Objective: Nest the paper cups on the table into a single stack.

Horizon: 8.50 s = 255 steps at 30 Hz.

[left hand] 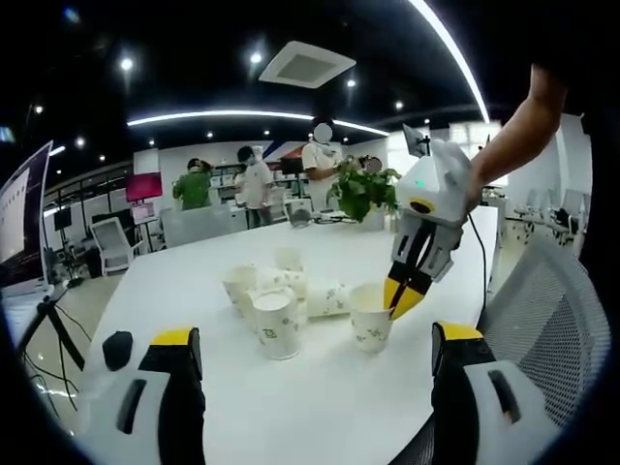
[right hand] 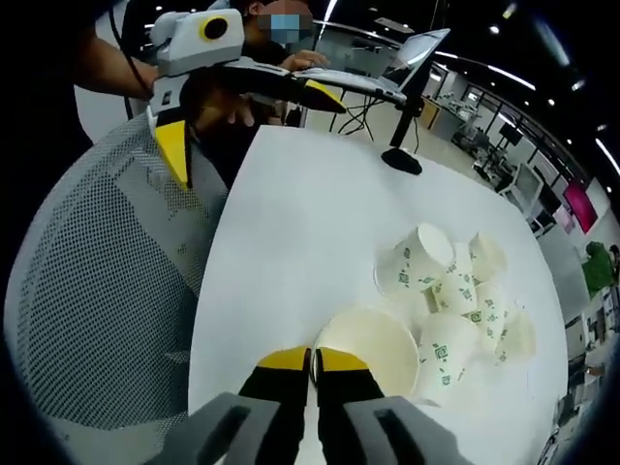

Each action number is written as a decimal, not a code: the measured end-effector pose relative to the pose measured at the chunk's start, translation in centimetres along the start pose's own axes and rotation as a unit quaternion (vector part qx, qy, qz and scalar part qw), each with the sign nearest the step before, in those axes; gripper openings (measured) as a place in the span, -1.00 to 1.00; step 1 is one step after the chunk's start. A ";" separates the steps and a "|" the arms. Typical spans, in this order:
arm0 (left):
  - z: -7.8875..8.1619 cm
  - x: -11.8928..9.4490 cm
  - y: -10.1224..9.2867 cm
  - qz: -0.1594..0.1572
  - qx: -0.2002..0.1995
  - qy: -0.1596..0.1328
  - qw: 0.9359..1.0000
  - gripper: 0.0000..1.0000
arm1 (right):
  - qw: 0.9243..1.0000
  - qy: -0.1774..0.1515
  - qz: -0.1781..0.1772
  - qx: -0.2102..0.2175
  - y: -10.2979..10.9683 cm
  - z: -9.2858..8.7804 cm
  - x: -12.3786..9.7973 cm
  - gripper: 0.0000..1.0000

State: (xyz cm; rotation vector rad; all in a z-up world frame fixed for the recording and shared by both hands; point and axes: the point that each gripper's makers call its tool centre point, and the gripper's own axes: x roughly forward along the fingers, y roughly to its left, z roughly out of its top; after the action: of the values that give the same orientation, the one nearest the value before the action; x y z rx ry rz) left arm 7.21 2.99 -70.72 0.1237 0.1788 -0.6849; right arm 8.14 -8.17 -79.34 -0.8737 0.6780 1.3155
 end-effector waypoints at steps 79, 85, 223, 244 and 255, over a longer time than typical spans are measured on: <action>-0.3 0.0 -0.5 -0.019 -0.012 0.006 1.000 0.98 | 0.960 -0.071 -0.127 0.238 -13.3 -4.9 0.3 -0.07; -0.4 0.0 -0.5 -0.020 -0.013 0.008 1.000 0.98 | 0.959 -0.065 -0.124 0.246 -13.1 -5.5 1.2 -0.08; 7.5 4.3 -6.6 -0.331 0.030 0.102 0.937 -1.00 | 0.964 -0.203 -0.166 0.053 -2.8 6.1 -7.5 -0.30; 5.6 5.5 -6.9 -0.338 0.082 0.144 0.926 -1.00 | 0.958 -0.198 -0.164 0.128 -3.0 3.4 -8.0 -0.01; 4.7 6.7 -7.5 -0.345 0.131 0.165 0.915 -1.00 | 0.952 -0.188 -0.171 0.171 -3.0 0.6 -8.5 0.16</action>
State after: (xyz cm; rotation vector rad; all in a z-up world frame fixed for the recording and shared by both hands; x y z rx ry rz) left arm 8.04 -7.71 -67.87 0.4493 0.4671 -1.3963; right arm 9.77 -12.23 -71.45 -0.4145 0.4118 0.9752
